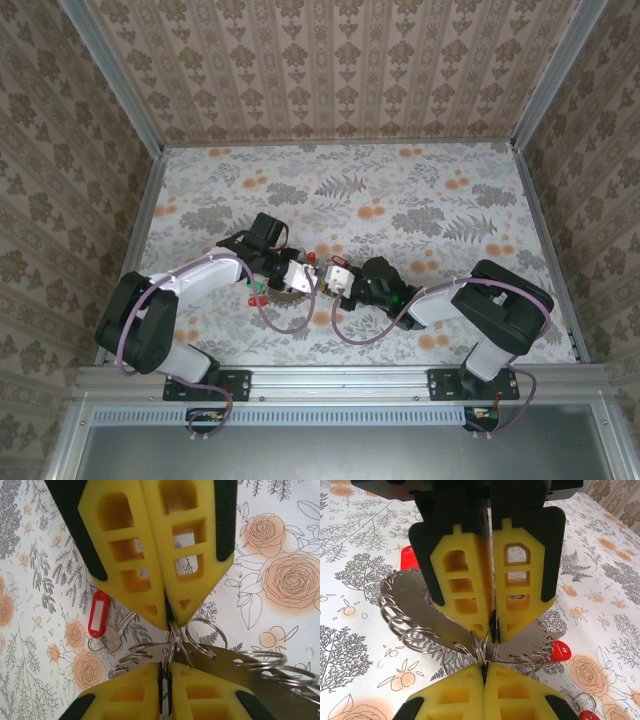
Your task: Put the keys on the keyring
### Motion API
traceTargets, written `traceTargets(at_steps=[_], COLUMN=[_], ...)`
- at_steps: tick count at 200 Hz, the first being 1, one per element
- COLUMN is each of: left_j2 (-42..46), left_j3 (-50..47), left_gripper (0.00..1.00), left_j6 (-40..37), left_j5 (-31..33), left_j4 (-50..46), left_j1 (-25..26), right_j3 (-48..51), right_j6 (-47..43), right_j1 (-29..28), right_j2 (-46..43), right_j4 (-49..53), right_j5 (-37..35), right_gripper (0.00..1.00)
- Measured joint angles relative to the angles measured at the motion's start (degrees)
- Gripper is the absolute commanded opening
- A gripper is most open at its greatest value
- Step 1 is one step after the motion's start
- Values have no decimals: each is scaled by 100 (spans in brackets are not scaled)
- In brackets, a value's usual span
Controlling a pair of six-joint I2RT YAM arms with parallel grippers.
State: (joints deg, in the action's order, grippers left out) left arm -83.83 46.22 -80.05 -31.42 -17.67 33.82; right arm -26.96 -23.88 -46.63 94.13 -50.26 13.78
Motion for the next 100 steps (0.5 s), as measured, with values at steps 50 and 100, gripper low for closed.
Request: traceTargets(at_steps=[50, 100], left_j2=[0, -120], left_j3=[125, 452], left_gripper=[0, 0], left_j6=[-79, 323], left_j5=[44, 46], left_j4=[-271, -538], left_j1=[0, -11], right_j3=[2, 22], right_j6=[-4, -46], right_j1=[0, 0], right_j2=[0, -2], right_j4=[13, -96], right_j5=[-4, -181], right_gripper=[0, 0])
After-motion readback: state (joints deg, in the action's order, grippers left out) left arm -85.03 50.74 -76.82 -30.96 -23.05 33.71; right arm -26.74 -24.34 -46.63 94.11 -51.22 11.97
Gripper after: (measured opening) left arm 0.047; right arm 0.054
